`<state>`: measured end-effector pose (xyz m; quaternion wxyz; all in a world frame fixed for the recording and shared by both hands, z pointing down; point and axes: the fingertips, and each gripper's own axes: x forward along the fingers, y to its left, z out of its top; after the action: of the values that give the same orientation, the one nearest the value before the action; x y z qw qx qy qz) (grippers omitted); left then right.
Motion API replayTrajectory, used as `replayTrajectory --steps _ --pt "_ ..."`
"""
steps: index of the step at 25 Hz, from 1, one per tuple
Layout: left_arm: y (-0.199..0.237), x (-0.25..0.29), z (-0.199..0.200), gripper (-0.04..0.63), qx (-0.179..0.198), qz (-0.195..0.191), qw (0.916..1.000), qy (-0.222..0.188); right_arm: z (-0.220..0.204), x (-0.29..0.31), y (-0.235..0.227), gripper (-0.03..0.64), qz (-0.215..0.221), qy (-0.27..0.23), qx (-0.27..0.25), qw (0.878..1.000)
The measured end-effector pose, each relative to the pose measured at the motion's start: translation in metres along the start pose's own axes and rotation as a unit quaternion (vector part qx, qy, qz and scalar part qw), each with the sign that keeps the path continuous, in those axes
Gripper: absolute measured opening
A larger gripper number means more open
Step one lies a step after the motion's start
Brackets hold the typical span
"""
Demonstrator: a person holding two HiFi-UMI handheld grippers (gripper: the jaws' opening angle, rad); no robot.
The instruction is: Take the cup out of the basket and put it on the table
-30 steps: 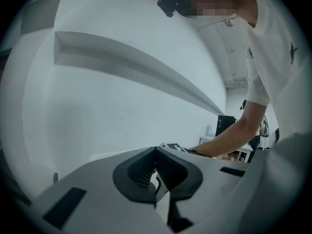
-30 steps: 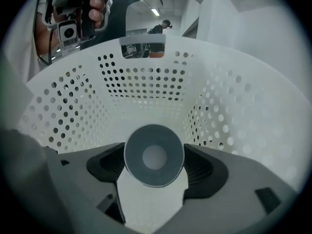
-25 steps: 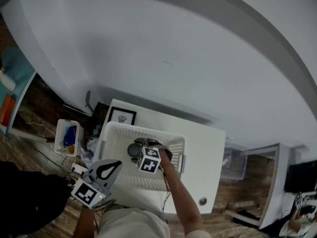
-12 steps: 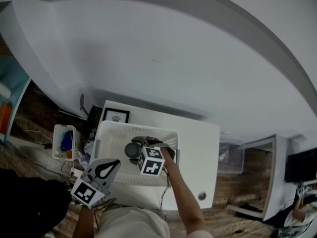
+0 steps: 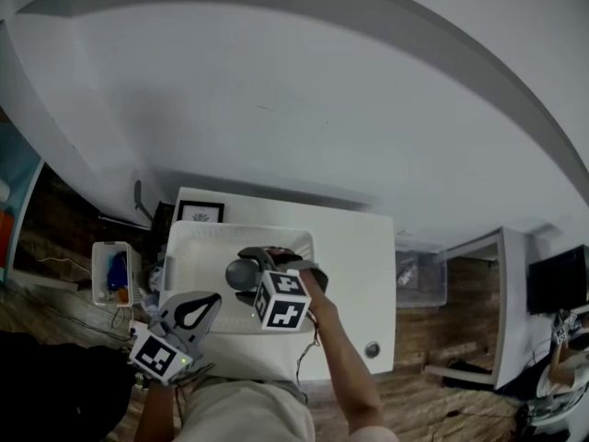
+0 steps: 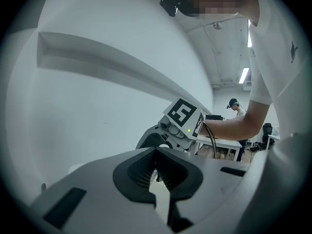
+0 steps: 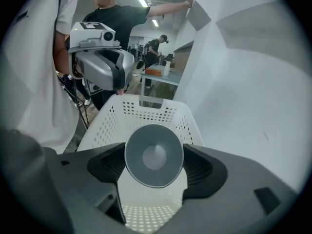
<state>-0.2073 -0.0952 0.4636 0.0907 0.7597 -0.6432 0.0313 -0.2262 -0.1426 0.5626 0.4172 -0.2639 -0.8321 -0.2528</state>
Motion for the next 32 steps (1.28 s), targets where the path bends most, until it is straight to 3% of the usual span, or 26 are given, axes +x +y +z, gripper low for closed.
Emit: replayTrajectory --steps 16,32 --pt "-0.044 0.023 0.006 0.0 0.019 -0.068 0.9975 -0.002 -0.026 -0.075 0.012 0.36 -0.07 0.014 0.029 0.997" --pt "-0.098 0.055 0.005 0.0 0.036 -0.158 0.9867 0.002 -0.073 -0.139 0.042 0.36 -0.138 0.043 0.091 0.985"
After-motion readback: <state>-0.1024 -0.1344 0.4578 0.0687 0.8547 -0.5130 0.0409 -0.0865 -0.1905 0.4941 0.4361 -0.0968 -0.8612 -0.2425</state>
